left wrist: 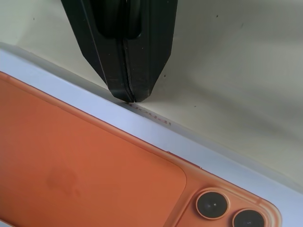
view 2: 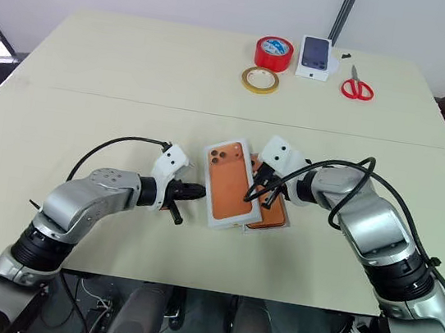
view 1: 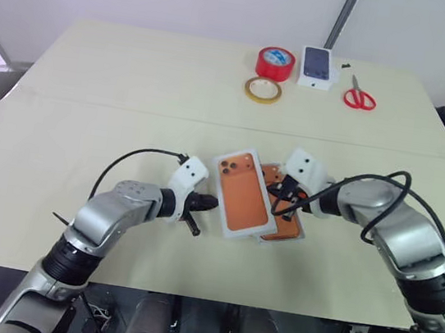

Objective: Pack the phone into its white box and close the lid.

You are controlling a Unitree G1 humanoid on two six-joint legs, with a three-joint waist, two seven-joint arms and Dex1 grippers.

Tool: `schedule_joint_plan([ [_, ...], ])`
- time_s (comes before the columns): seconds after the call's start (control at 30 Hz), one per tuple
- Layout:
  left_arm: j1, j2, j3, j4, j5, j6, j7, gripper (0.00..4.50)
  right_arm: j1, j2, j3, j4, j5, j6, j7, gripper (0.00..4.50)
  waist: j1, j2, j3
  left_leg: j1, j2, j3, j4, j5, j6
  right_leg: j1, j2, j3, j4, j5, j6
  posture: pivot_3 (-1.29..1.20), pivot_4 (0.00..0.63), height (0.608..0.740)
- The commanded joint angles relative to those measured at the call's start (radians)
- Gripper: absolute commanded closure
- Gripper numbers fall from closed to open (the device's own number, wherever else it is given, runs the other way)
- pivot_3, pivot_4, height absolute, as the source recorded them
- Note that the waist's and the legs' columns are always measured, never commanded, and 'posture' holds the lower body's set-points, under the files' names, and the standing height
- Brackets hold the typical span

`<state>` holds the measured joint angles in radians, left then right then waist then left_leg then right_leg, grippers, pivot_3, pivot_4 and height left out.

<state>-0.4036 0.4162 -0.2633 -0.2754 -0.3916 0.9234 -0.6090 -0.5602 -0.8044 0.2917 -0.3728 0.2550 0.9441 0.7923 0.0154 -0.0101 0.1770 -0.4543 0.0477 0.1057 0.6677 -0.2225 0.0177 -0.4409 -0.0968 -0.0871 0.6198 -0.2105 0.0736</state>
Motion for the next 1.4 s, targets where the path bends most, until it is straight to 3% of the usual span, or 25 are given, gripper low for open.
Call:
schedule_joint_plan([
  [0.03,-0.054,-0.047,-0.027,-0.034,-0.02,-0.032,-0.031,4.5,0.007,-0.015,-0.008,-0.066,0.016,-0.011,0.036,4.47,-0.001,0.0,0.0,0.0,0.0,0.0,0.0,0.0,0.0,0.0,0.0,0.0,0.0,0.0,0.0,0.0,0.15,0.73],
  [0.63,-0.104,-0.1,-0.082,-0.016,0.002,-0.044,-0.057,4.5,0.101,-0.116,-0.077,-0.075,0.011,-0.035,0.076,4.47,-0.001,0.0,0.0,0.0,0.0,0.0,0.0,0.0,0.0,0.0,0.0,0.0,0.0,0.0,0.0,0.0,0.15,0.73],
  [1.4,-0.133,-0.139,-0.091,0.021,0.032,-0.068,-0.071,4.5,0.137,-0.103,-0.111,-0.007,-0.028,-0.057,0.055,4.47,-0.001,0.0,0.0,0.0,0.0,0.0,0.0,0.0,0.0,0.0,0.0,0.0,0.0,0.0,0.0,0.0,0.15,0.73],
])
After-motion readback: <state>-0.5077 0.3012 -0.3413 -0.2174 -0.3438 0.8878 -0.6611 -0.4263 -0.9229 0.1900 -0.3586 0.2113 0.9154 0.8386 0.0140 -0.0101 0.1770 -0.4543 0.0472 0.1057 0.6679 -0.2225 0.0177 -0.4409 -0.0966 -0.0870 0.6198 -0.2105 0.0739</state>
